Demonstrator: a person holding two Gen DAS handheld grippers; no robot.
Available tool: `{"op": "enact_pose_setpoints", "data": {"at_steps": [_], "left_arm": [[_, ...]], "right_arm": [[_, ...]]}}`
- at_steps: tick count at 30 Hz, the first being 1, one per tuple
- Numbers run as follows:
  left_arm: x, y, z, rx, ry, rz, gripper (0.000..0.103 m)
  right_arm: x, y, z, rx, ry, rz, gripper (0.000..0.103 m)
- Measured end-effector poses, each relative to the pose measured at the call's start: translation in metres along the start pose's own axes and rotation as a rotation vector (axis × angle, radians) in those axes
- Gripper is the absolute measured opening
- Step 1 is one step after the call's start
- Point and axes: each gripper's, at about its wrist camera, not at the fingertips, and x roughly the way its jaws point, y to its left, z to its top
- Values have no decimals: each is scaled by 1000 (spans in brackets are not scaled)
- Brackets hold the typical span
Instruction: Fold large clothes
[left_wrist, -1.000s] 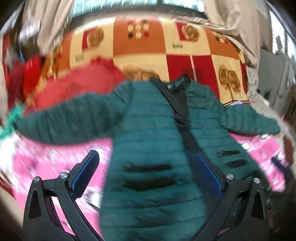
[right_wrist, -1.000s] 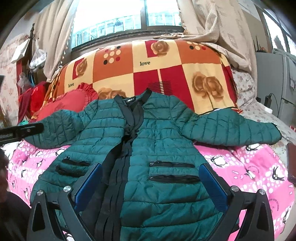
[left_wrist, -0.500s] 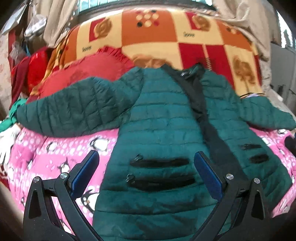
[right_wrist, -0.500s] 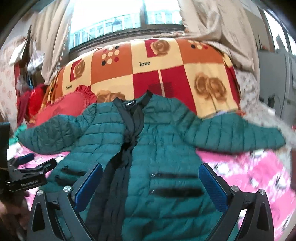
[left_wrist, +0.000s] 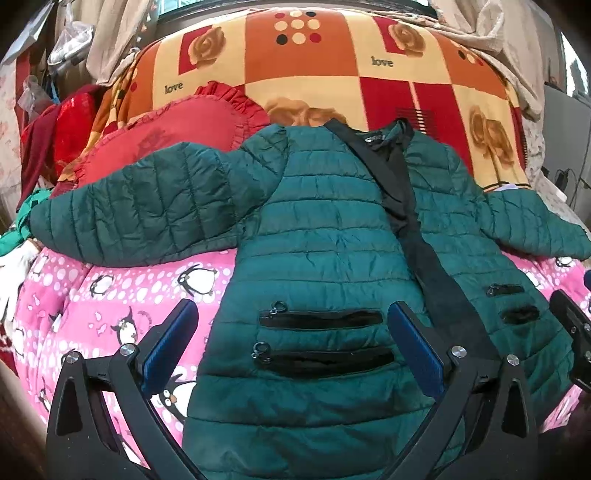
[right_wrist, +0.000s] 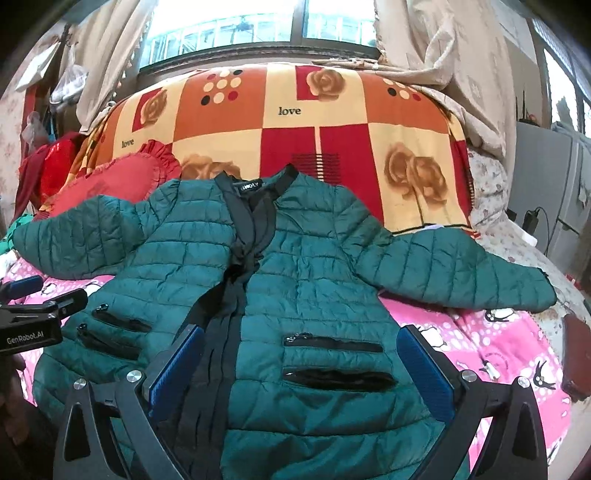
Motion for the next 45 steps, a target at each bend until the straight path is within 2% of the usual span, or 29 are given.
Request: {"op": "enact_pose_setpoints", "data": {"at_steps": [3, 11, 45], "left_arm": [[3, 4, 0, -8, 14, 7, 103], [-3, 6, -2, 5, -9, 16, 103], [-1, 7, -3, 8, -2, 20, 103]], "right_arm": [[-2, -9, -2, 39, -3, 5, 103], [-4, -23, -3, 114, -4, 12, 103], [-4, -15, -3, 74, 1, 2, 103]]}}
